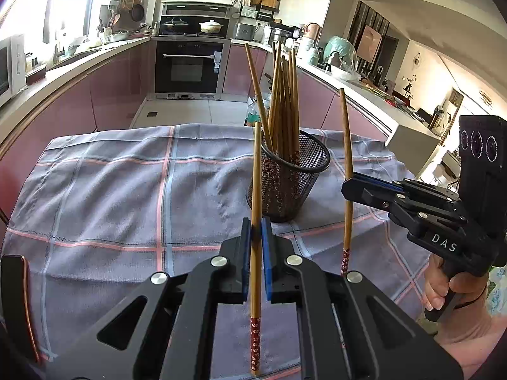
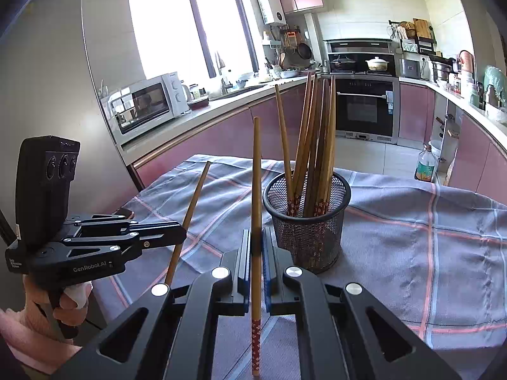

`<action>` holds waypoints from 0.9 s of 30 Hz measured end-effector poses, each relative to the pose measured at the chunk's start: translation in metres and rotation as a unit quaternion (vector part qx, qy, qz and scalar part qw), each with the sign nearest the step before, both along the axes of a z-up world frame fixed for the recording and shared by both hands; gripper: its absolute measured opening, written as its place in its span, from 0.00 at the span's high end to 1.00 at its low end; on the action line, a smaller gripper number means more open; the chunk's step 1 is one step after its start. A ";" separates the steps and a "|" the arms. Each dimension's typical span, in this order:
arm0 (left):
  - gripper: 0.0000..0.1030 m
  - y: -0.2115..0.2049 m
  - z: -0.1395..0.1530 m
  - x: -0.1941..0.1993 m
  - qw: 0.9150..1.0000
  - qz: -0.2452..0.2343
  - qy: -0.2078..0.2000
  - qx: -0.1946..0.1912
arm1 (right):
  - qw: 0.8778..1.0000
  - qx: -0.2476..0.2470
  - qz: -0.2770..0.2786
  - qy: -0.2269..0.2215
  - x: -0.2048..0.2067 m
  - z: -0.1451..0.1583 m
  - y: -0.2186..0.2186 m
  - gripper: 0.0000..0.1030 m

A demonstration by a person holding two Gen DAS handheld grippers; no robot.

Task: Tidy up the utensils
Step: 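Lift both chopsticks upright and carry them toward the black mesh cup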

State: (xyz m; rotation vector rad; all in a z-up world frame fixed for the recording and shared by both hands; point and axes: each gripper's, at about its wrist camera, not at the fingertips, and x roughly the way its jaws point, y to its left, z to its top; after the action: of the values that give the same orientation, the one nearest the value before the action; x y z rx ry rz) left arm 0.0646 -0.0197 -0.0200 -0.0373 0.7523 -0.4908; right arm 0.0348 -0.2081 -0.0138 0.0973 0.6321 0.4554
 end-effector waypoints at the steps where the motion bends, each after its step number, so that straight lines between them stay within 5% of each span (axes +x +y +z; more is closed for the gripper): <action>1: 0.93 0.000 0.000 0.002 1.000 0.000 -0.001 -0.001 | 1.000 0.000 0.000 -0.001 0.000 0.000 -0.001 0.95; 27: 0.93 -0.007 0.026 -0.001 0.999 -0.008 -0.030 -0.020 | 1.000 0.007 -0.010 -0.026 0.000 0.015 -0.010 0.95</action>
State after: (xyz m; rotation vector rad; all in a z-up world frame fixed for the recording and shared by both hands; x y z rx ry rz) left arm 0.0635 -0.0263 0.0057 -0.0534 0.6848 -0.5200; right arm 0.0343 -0.2181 0.0008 0.1045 0.5768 0.4428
